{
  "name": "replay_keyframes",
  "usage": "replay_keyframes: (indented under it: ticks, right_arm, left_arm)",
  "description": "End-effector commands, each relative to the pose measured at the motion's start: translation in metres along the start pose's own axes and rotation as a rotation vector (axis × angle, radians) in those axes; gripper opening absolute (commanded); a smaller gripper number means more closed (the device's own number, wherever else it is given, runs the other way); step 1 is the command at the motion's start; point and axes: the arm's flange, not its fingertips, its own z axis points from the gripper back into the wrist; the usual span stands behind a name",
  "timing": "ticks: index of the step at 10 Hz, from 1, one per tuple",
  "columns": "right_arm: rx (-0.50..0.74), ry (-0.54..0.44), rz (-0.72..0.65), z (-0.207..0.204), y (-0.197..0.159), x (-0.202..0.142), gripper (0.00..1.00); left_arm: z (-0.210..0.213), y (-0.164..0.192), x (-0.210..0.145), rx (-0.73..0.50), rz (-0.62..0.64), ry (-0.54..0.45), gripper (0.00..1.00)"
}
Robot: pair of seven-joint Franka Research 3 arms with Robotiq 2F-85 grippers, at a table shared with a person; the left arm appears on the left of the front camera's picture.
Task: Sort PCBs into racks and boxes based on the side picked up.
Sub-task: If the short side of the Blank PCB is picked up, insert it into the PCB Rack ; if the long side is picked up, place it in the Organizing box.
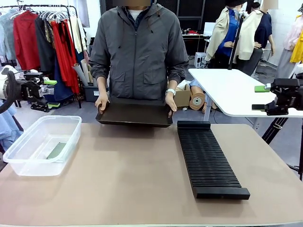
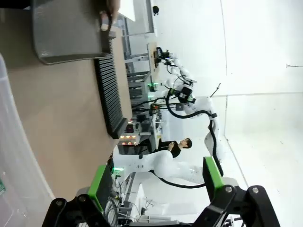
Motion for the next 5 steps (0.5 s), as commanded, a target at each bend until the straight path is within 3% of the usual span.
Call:
replay_keyframes:
  ticks: [1, 2, 5]
  right_arm:
    - [0.006, -0.003, 0.005, -0.0001, 0.0020, 0.0008, 1.00]
    - [0.006, -0.003, 0.005, -0.0001, 0.0020, 0.0008, 1.00]
    - [0.006, -0.003, 0.005, -0.0001, 0.0020, 0.0008, 1.00]
  left_arm:
    - [-0.0064, -0.0033, -0.0075, -0.045, 0.003, 0.000, 1.00]
    - [-0.0089, -0.0008, -0.0068, 0.013, -0.041, -0.003, 1.00]
    - [-0.0036, -0.0007, -0.0005, -0.019, 0.000, 0.003, 1.00]
